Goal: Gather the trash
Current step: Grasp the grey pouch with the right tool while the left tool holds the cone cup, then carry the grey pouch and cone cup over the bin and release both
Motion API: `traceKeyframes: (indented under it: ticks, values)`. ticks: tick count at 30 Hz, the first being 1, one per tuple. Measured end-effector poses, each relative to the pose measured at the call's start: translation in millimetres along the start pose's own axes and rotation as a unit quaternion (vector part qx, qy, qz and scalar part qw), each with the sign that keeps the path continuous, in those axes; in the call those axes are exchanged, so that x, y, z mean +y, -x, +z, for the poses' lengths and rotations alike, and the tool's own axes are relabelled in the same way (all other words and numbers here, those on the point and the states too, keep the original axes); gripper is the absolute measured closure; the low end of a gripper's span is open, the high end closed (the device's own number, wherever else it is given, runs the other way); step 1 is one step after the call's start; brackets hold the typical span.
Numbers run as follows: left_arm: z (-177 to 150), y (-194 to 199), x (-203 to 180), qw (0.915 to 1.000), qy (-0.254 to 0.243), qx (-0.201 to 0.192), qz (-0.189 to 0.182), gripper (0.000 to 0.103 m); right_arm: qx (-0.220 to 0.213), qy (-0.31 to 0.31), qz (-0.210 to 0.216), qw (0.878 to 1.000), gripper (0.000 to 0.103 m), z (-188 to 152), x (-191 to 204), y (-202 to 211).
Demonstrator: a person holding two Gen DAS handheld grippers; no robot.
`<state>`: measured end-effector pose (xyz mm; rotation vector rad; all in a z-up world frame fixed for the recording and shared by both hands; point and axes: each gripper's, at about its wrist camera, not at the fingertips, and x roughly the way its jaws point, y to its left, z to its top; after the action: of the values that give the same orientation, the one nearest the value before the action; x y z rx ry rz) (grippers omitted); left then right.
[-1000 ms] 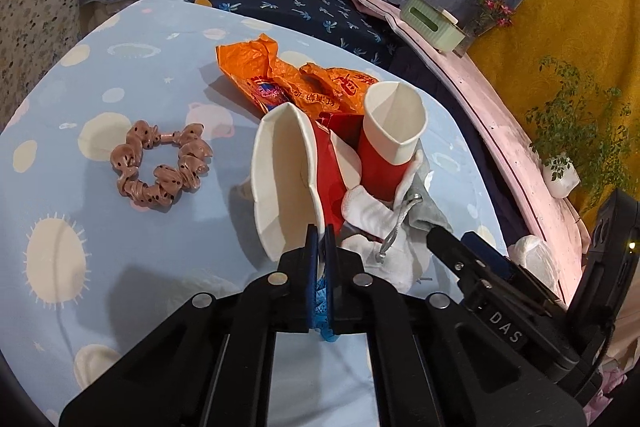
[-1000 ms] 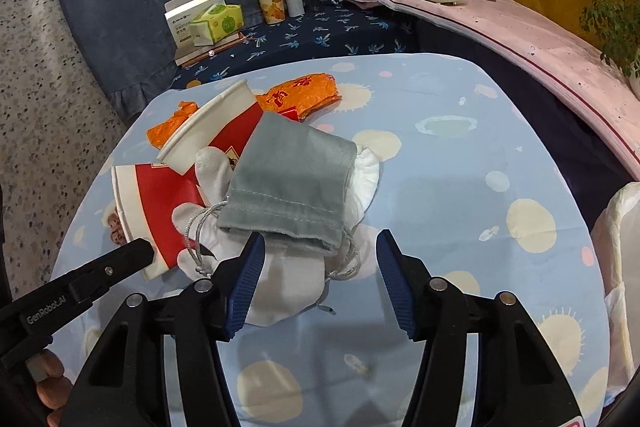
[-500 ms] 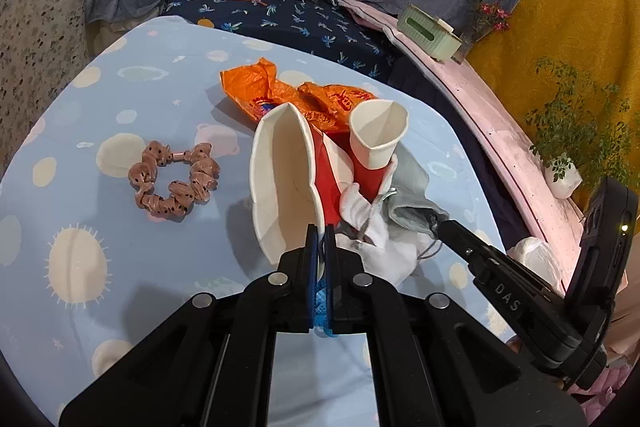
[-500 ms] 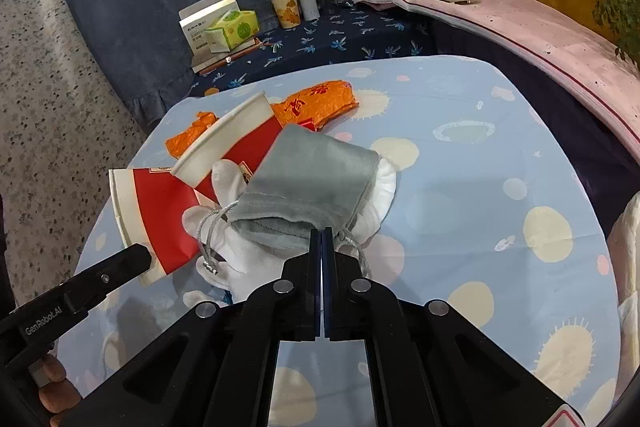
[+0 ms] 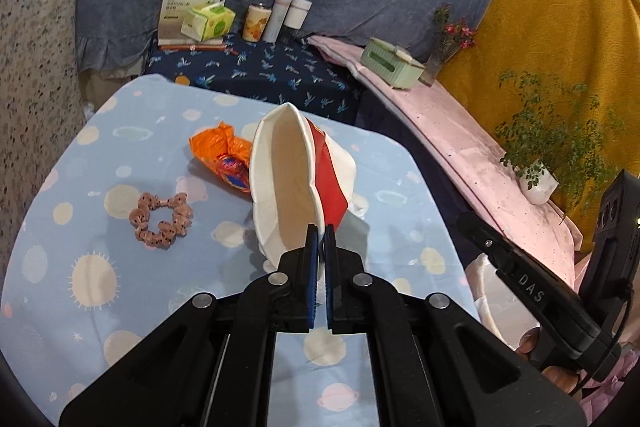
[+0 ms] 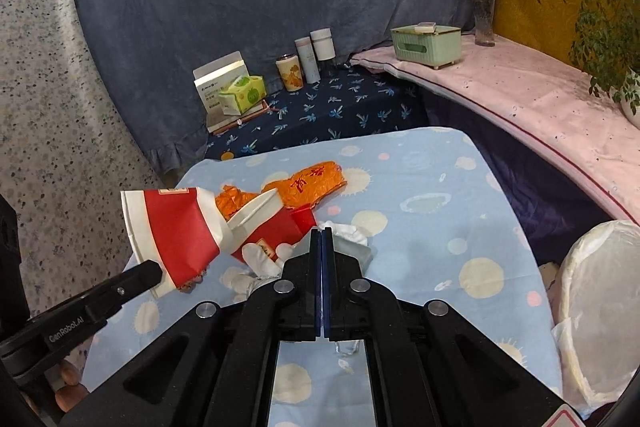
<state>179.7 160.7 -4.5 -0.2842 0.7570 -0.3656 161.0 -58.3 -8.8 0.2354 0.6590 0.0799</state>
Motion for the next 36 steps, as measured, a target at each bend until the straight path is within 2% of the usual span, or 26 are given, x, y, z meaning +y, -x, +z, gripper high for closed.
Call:
traceKeyframes:
  ticks: [2, 4, 6, 7, 15, 18, 20, 26, 36]
  values:
    - [2, 4, -7, 1.0000, -0.005, -0.004, -0.001, 0.101, 0.006, 0.003, -0.001, 1.000, 0.100, -3, -1, 1]
    - [3, 6, -11, 0.9999, -0.009, -0.006, -0.001, 0.101, 0.016, 0.004, -0.001, 1.000, 0.088, -10, -2, -5]
    - [3, 5, -13, 0.9999, -0.014, -0.005, 0.003, 0.100, 0.027, 0.000, 0.004, 1.000, 0.067, -18, -2, -14]
    - [4, 3, -14, 0.9999, -0.016, -0.004, 0.005, 0.101, 0.031, -0.001, 0.007, 0.999, 0.064, -22, -2, -19]
    - [2, -17, -4, 0.9996, -0.019, 0.012, 0.016, 0.100, 0.095, -0.001, 0.026, 0.995, 0.063, -50, 6, -87]
    - [3, -26, -2, 0.9993, -0.024, 0.017, 0.021, 0.100, 0.102, -0.013, 0.023, 0.994, 0.058, -53, 4, -104]
    - [3, -30, 0, 0.9991, -0.030, 0.018, 0.025, 0.100, 0.109, -0.013, 0.020, 0.994, 0.058, -55, 3, -115]
    - [5, -39, -4, 0.9989, -0.033, 0.024, 0.023, 0.100, 0.127, -0.031, 0.031, 0.991, 0.089, -59, -8, -125]
    - [4, -31, -38, 0.9985, -0.051, 0.016, 0.010, 0.100, 0.067, -0.042, 0.031, 0.996, 0.091, -30, -29, -65]
